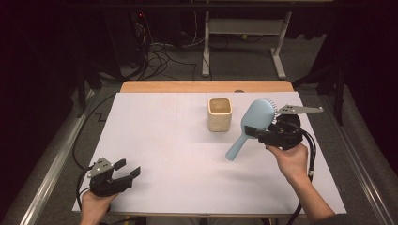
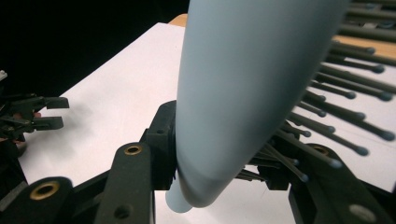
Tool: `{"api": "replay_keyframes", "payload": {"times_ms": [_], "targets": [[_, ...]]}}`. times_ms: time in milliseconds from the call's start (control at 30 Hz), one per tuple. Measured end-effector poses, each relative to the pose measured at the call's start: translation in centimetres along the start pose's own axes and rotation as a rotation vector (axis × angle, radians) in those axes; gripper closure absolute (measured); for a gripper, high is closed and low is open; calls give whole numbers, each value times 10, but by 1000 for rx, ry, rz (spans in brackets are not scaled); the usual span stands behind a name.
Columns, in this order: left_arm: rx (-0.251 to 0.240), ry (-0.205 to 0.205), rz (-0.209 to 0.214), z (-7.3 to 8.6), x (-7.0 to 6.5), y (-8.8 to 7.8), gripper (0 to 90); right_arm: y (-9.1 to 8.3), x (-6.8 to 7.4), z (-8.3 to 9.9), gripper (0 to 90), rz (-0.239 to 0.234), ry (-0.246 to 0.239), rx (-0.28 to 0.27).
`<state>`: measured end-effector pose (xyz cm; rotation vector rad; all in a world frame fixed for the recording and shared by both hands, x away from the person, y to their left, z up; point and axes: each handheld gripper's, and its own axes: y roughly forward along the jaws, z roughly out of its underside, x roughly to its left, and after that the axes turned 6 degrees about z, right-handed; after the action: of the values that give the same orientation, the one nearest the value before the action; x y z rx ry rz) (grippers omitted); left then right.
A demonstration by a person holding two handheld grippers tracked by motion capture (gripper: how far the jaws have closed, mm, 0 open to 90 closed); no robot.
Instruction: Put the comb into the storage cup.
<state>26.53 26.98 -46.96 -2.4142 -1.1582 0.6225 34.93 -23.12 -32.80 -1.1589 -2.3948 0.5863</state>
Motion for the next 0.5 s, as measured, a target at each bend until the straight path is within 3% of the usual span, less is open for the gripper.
{"api": "replay_keyframes", "payload": {"times_ms": [500], "targets": [[-13,-2,-9,0,0,-1,308,1,1,-18,569,11,-10,-16]]}}
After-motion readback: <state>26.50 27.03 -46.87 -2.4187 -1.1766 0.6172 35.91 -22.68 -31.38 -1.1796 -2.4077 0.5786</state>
